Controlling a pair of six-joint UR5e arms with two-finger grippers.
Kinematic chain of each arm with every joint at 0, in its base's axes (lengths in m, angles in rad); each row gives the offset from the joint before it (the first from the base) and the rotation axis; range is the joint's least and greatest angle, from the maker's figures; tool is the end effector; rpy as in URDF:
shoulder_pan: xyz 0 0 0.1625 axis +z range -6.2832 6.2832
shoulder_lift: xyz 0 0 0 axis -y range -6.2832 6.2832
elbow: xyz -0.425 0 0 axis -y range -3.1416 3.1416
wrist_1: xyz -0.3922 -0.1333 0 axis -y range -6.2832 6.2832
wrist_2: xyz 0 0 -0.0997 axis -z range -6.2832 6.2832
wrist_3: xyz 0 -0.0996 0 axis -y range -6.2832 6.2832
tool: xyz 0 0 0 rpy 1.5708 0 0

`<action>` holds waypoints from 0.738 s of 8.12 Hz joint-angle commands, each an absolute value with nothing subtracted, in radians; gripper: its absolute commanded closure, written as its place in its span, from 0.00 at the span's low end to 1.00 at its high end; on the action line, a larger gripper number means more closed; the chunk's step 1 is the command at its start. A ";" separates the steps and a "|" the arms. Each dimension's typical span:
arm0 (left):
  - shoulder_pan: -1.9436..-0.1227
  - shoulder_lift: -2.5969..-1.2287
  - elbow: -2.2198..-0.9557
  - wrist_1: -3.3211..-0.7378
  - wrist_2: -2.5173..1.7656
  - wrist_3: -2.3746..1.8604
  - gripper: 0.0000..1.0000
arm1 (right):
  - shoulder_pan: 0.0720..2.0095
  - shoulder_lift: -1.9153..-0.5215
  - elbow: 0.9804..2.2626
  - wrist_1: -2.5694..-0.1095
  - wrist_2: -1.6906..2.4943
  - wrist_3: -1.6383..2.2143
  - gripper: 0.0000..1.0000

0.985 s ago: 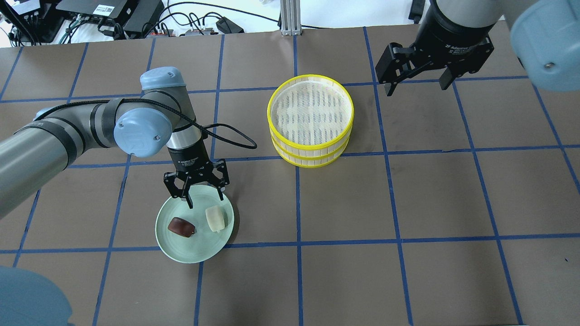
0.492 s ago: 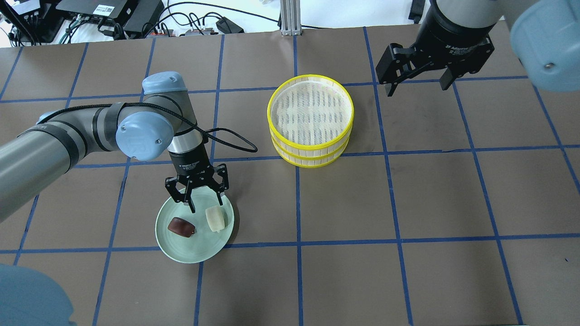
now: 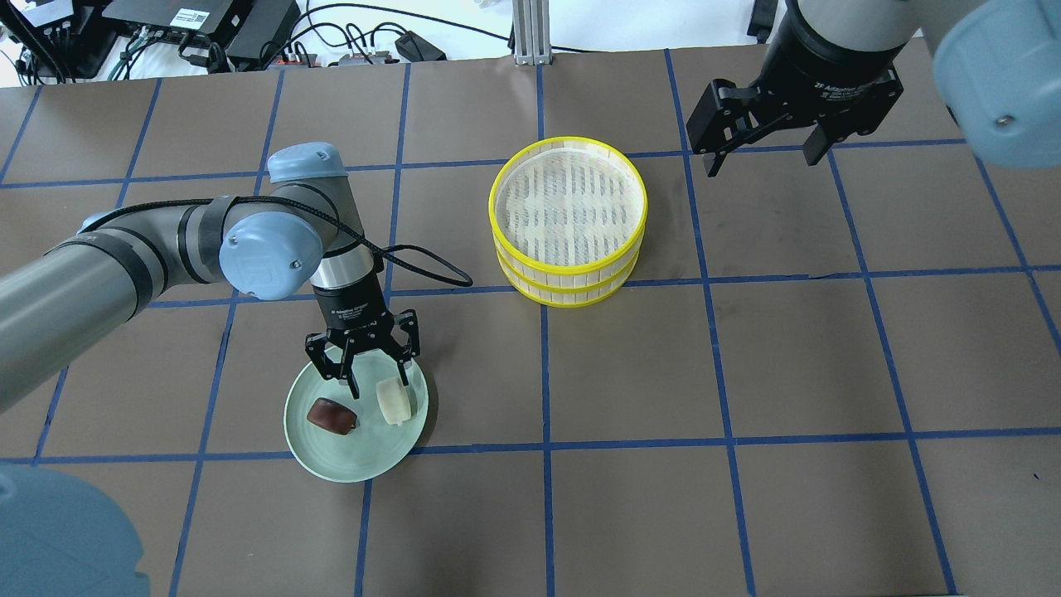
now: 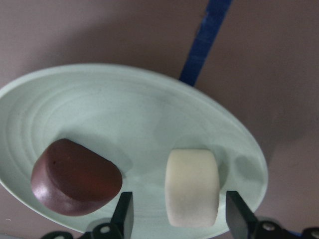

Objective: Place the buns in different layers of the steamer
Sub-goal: 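Lower the left gripper and close it on the white bun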

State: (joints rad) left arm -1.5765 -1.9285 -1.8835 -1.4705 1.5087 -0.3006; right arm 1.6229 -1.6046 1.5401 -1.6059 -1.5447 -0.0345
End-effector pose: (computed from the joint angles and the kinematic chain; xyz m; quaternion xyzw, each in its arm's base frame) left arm -0.1423 -0.4856 0.1794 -0.1496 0.9475 0.2823 0.0134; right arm 0.1610 -0.4784 0.5234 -0.0439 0.9977 -0.0497 0.0135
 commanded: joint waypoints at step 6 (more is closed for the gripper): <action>-1.575 -1.951 -1.882 -1.465 1.506 -0.304 0.41 | 1.624 -1.605 1.545 -1.606 -1.534 -0.032 0.00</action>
